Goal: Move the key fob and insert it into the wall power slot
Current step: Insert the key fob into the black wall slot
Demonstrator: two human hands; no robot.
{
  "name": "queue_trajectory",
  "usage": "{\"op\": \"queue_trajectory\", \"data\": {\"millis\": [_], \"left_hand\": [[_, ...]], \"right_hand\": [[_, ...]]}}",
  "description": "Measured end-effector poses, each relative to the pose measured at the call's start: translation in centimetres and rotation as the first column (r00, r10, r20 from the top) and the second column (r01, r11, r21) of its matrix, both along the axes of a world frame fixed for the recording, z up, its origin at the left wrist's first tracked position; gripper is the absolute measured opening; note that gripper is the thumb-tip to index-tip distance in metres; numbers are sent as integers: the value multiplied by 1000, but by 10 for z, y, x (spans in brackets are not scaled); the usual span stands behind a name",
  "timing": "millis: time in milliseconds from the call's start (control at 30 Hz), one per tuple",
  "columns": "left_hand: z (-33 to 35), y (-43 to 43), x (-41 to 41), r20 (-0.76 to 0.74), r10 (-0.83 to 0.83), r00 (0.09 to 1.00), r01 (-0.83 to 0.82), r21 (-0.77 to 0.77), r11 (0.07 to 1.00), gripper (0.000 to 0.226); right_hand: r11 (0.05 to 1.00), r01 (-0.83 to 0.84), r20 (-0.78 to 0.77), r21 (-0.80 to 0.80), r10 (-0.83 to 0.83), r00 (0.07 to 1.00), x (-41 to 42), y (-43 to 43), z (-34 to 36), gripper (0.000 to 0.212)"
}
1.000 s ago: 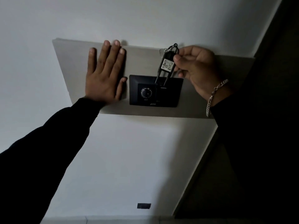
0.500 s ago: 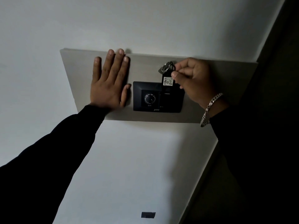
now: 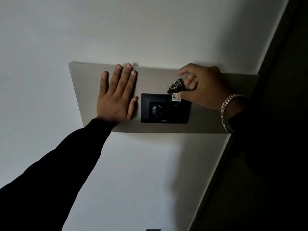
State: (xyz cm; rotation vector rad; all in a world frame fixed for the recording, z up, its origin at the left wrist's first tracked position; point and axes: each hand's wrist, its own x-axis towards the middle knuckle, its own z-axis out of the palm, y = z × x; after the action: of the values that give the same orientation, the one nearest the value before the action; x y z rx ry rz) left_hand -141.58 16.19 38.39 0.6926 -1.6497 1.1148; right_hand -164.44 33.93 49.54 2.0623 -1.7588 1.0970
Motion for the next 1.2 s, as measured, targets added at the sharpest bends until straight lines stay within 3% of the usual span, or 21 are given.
{"op": "queue_trajectory", "data": {"millis": [100, 233, 367, 533, 700, 1200], "left_hand": [[0, 0, 0, 0, -7, 1000, 7, 3, 1000, 72], [1, 0, 0, 4, -4, 1000, 4, 14, 1000, 72], [1, -1, 1, 8, -7, 1000, 7, 16, 1000, 73], [1, 2, 1, 9, -18, 1000, 17, 28, 999, 72], [1, 1, 2, 7, -21, 1000, 20, 28, 999, 72], [-1, -2, 2, 15, -7, 1000, 7, 21, 1000, 72]], "right_hand": [[1000, -5, -200, -21, 1, 980, 10, -2, 8, 50], [999, 14, -366, -34, -26, 930, 14, -12, 15, 32], [985, -89, -245, -150, 50, 968, 13, -16, 7, 19], [953, -143, -60, -267, 132, 989, 10, -20, -7, 21], [937, -140, 15, -320, 153, 988, 0, -22, -16, 16], [915, -251, -152, -317, 212, 965, -14, -27, -15, 13]]}}
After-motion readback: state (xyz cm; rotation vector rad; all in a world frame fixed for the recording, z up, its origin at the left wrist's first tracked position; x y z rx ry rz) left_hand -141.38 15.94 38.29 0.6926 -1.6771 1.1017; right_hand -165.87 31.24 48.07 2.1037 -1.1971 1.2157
